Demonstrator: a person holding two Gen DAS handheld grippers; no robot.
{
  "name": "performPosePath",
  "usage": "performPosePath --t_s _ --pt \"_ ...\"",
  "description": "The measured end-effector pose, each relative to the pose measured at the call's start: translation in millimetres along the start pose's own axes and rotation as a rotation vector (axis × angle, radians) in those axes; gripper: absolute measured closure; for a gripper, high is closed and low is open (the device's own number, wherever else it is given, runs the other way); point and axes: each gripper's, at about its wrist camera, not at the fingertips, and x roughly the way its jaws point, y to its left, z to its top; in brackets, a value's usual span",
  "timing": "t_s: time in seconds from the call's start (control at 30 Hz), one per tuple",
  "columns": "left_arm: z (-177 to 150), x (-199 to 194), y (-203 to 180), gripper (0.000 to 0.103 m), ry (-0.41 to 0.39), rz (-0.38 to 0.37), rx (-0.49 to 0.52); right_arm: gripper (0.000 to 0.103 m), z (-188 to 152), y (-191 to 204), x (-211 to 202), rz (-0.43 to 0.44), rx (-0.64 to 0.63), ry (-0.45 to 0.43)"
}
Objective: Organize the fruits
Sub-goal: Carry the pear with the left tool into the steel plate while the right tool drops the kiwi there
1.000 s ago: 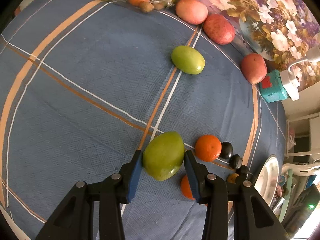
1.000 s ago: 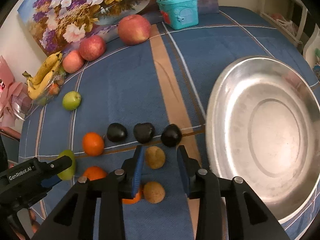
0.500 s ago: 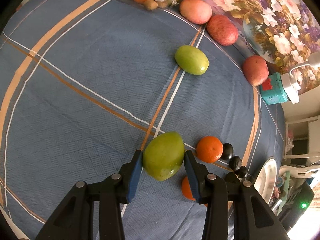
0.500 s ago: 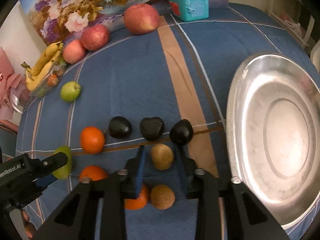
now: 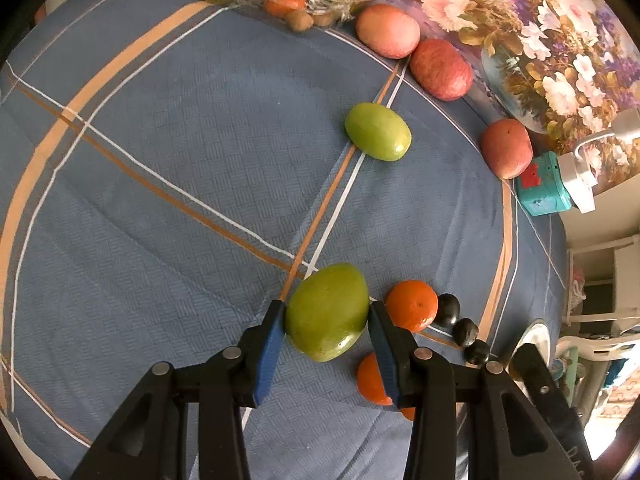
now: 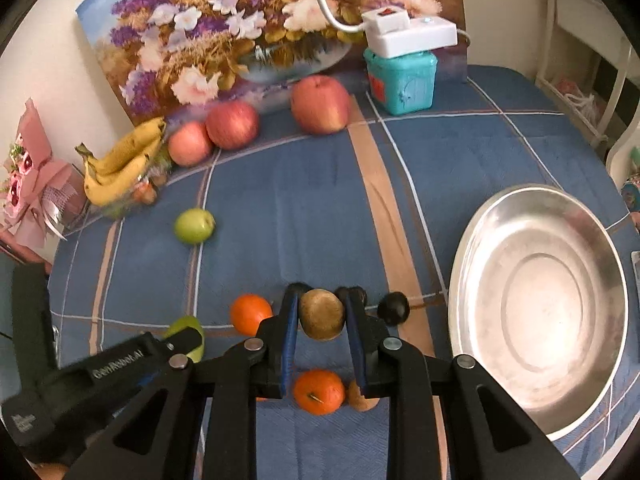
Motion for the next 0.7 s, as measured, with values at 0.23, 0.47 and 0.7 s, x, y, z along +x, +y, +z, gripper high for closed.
performPosePath --t_s 0.23,0.47,0.7 --pt "3.7 -5.2 2.3 0.058 -0.023 0.024 -0.002 0.079 2.4 -14.0 -4.6 -0.055 -0.011 -0.015" --pt "-2.4 -16.9 -14.9 0.058 -0.064 0.027 0.045 0.078 3.5 -26.2 -9.8 -0.085 -0.033 -0.013" --pt "-19.9 -9.3 -60.9 0.058 -0.029 0.003 0.161 0.078 11.0 -68.6 -15.8 -0.142 0.045 -0.018"
